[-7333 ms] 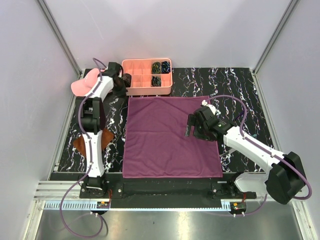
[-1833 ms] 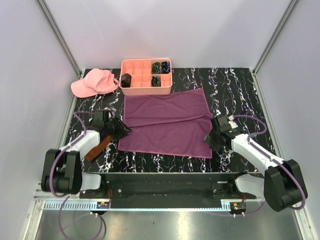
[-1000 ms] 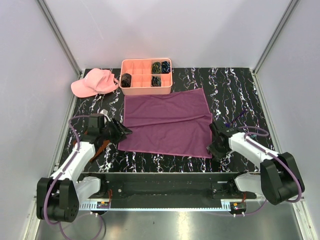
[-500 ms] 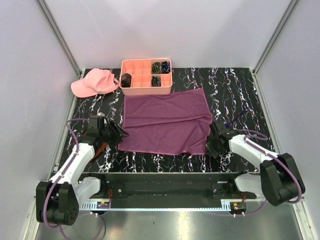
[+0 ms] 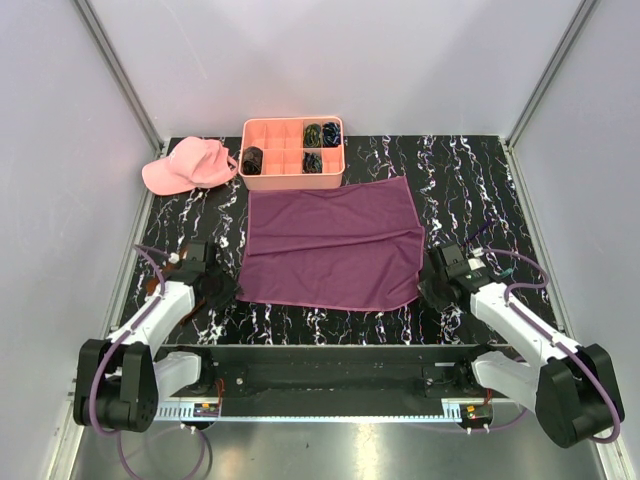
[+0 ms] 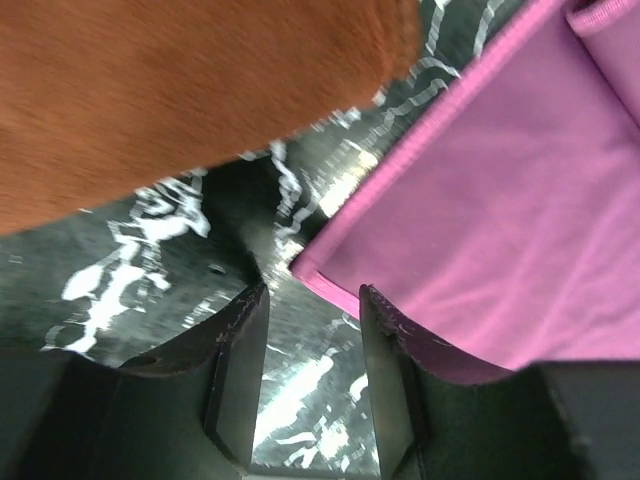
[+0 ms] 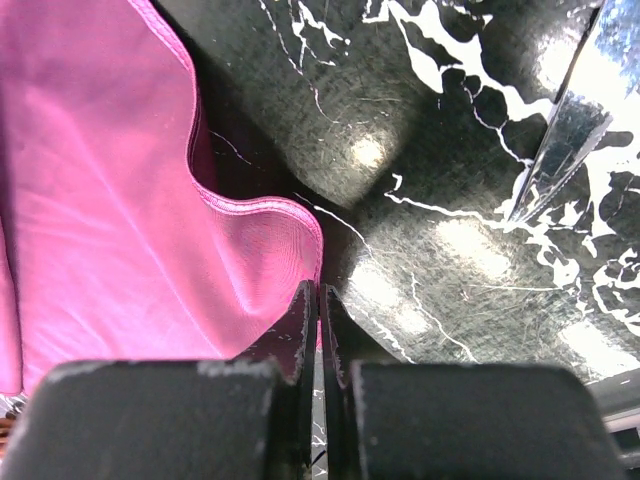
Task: Fold the napkin into a case and place the utensils inside
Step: Pick up the flattened napkin from the center of the board, then fold and flatten the napkin at the center of the board.
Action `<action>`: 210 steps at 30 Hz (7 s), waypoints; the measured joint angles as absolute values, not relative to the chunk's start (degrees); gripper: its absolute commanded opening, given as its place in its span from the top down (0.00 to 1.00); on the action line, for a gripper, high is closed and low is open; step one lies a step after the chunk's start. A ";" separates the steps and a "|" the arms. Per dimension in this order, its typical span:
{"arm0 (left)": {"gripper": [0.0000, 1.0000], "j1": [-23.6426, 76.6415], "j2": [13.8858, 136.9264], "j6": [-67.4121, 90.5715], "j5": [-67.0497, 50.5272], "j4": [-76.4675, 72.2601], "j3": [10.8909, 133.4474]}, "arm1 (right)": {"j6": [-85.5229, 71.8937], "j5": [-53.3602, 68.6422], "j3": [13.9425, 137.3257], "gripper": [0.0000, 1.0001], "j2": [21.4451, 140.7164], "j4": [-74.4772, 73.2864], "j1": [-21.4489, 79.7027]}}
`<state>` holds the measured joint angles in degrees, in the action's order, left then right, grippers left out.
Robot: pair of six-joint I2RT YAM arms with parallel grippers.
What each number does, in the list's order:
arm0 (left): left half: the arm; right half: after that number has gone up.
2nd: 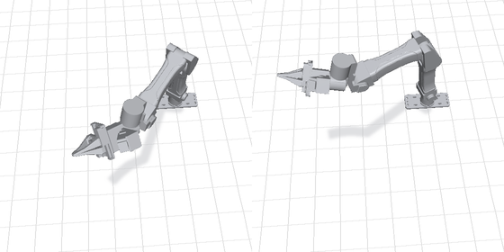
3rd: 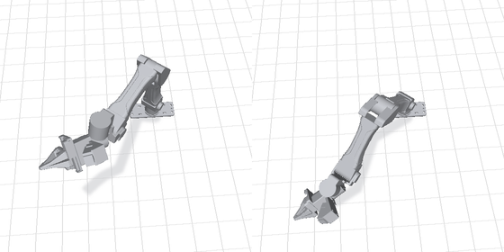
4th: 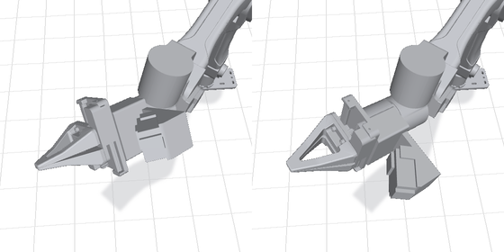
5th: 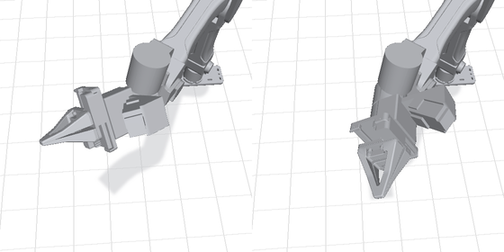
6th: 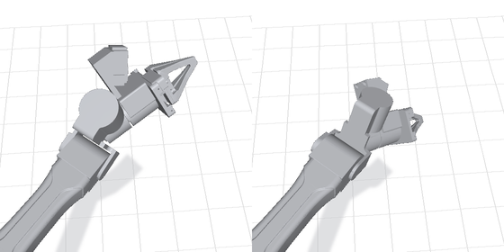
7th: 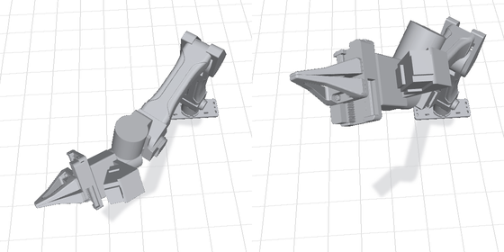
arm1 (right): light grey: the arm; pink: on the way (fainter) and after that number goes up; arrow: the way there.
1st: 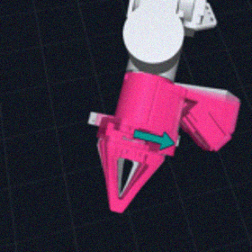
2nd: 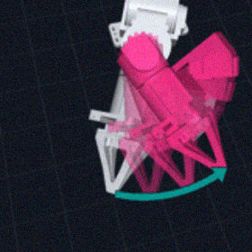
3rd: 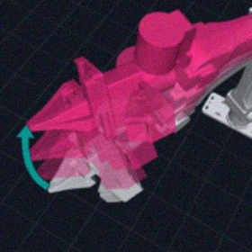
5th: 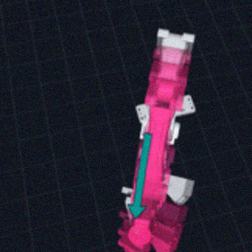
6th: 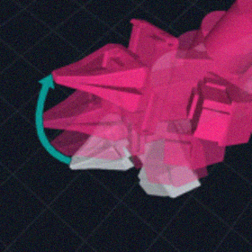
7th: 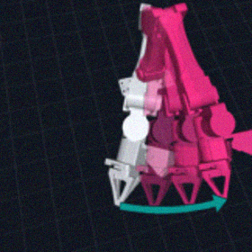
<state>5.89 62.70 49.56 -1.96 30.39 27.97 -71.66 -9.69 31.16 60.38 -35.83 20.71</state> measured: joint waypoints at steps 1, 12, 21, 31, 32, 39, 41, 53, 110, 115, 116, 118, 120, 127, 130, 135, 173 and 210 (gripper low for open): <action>0.57 6.09 62.67 49.56 -1.08 30.41 27.97 | -71.44 -9.82 31.16 1.00 60.10 -35.81 20.71; 0.58 14.11 65.58 49.56 9.93 32.05 31.86 | -69.25 -9.89 31.16 1.00 60.20 -35.09 20.71; 0.58 17.52 70.39 50.37 13.85 33.54 33.17 | -68.84 -9.89 31.07 1.00 60.27 -34.50 20.71; 0.60 21.04 75.48 53.06 17.96 35.66 36.42 | -68.77 -9.89 30.89 1.00 59.59 -34.20 20.71; 0.60 21.08 76.20 53.25 18.33 35.79 36.86 | -68.77 -9.93 30.81 1.00 59.33 -34.22 20.71; 0.94 21.10 78.85 53.76 19.25 34.76 38.63 | -68.64 -10.02 30.68 1.00 57.69 -34.24 20.71; 1.00 21.10 78.89 53.63 19.27 34.28 38.63 | -68.58 -10.07 30.68 1.00 57.23 -34.24 20.71; 1.00 21.67 68.20 49.78 16.19 35.35 36.97 | -59.18 -11.14 32.14 1.00 49.91 -35.51 20.71; 1.00 12.86 78.04 36.97 4.64 46.70 87.35 | -31.42 -19.70 88.01 1.00 71.61 -44.18 19.35; 1.00 9.50 90.91 36.29 3.64 41.32 80.75 | -29.30 -16.49 83.35 1.00 86.02 -35.53 15.92; 1.00 9.08 92.77 35.90 3.16 39.92 80.27 | -28.80 -15.70 83.33 1.00 88.84 -33.63 15.27; 1.00 8.32 95.70 35.35 1.26 37.12 80.25 | -28.10 -14.28 83.42 1.00 93.60 -30.52 14.04; 1.00 7.62 98.54 34.87 -1.37 33.65 80.42 | -27.38 -12.71 83.48 1.00 97.84 -28.01 12.88; 1.00 6.42 104.25 34.81 -6.04 27.07 80.55 | -25.89 -8.23 83.66 1.00 105.36 -22.85 11.11; 1.00 6.39 104.31 35.31 -6.13 27.05 80.53 | -25.76 -6.39 83.66 1.00 105.45 -22.11 11.11; 1.00 6.39 102.15 36.56 -5.34 27.35 77.21 | -25.63 -4.75 81.36 1.00 102.96 -22.09 11.00; 1.00 1.28 47.09 36.42 -22.26 29.56 81.49 | -23.55 20.10 84.20 1.00 46.17 -34.96 10.74; 1.00 4.29 82.24 40.07 -12.12 21.23 71.31 | -15.94 -3.66 71.68 1.00 75.22 -30.09 10.70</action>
<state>4.29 82.24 40.07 -12.12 21.23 71.31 -15.94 -3.66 71.68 75.22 -30.09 10.70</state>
